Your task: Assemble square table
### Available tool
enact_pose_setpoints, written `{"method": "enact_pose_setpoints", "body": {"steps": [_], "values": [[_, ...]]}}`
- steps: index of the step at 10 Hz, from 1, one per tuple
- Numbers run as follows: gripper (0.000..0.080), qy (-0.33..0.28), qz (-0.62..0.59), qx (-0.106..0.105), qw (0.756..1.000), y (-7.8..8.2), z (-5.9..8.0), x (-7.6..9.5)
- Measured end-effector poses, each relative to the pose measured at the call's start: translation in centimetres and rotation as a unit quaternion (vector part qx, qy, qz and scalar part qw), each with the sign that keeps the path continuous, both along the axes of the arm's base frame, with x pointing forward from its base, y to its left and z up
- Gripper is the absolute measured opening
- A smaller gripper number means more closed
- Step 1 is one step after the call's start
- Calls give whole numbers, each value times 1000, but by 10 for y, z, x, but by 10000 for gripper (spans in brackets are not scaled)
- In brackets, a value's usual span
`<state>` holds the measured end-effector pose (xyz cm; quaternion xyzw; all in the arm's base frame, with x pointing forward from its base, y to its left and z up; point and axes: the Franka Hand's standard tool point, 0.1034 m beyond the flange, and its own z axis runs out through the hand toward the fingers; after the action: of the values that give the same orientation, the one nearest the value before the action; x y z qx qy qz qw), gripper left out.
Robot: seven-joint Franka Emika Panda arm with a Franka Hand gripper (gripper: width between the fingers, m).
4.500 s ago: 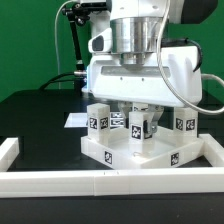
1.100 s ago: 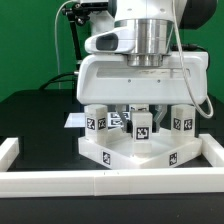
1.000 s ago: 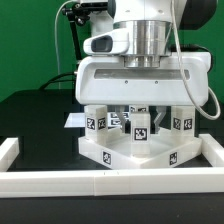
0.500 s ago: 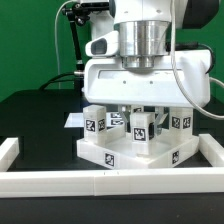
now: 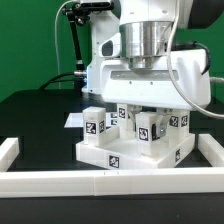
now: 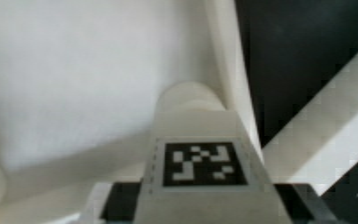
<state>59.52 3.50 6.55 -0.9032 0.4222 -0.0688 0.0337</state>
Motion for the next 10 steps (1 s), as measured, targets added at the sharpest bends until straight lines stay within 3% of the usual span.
{"method": "enact_pose_setpoints", "body": {"steps": [2,3,4,5,10], "values": [[570,0,32,-4,999,5,0,0],[570,-1,73,-11,997,6,1,0],[633,-2,125,-20,992,8,2,1],[645,-3,158,-24,987,11,4,1],[649,-3,403,-65,913,12,5,2]]}}
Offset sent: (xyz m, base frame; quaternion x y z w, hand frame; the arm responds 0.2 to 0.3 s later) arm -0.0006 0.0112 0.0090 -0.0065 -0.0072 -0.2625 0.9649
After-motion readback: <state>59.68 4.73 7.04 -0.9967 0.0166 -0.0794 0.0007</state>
